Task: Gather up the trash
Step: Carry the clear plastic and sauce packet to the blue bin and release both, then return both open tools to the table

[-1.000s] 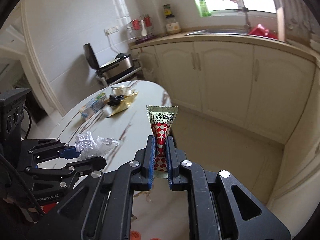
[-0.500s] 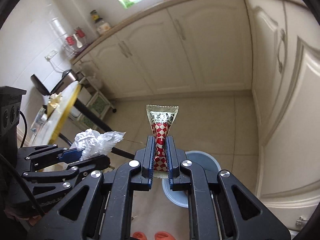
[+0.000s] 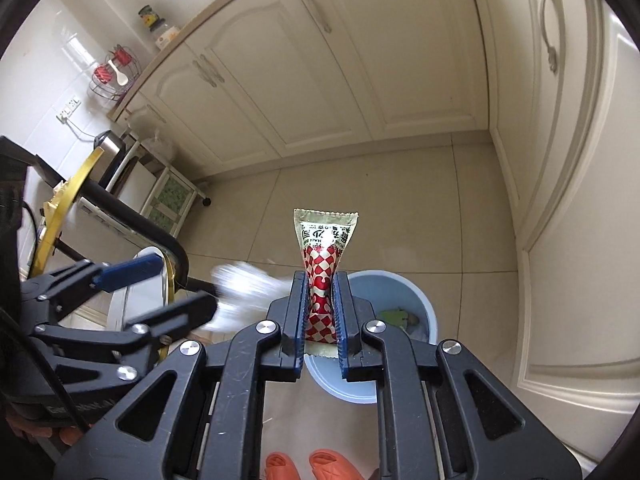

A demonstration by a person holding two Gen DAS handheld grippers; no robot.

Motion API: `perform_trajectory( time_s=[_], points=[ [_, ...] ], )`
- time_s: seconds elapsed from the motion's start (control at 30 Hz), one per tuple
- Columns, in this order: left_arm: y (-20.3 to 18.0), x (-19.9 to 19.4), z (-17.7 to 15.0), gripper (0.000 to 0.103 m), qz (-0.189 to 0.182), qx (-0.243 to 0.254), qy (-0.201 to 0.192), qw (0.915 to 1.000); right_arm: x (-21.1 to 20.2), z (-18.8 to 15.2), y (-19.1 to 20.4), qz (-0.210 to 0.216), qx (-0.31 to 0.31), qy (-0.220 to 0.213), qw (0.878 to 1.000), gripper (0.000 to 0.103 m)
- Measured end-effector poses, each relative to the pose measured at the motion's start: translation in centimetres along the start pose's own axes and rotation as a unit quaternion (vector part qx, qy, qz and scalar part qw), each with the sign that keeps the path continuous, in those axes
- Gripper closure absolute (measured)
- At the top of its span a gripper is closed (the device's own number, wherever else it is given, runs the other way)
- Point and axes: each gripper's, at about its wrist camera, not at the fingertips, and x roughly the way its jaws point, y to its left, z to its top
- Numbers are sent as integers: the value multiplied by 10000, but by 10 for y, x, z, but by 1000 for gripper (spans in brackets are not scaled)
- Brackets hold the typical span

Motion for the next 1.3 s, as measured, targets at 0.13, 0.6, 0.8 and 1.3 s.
perform_trajectory(
  time_s=[0.13,0.6,0.8,1.3],
  points=[
    [4,-17,-4,35,143,-120,-171,9997,10,-4,2,33,38,68,10000,89],
    [10,-121,-42,27,436,-104,-958,9944,-20,-6,47,141,77,-61,9999,49],
    [18,-190,-82,23,286,-298,-1491,9880,-84,-2,105,216,-358,-580,9974,36],
    [143,-287,-200,13,1237,-1414,-1947,9627,-114,-6,315,684,-2024,-663,9747,8]
  ],
)
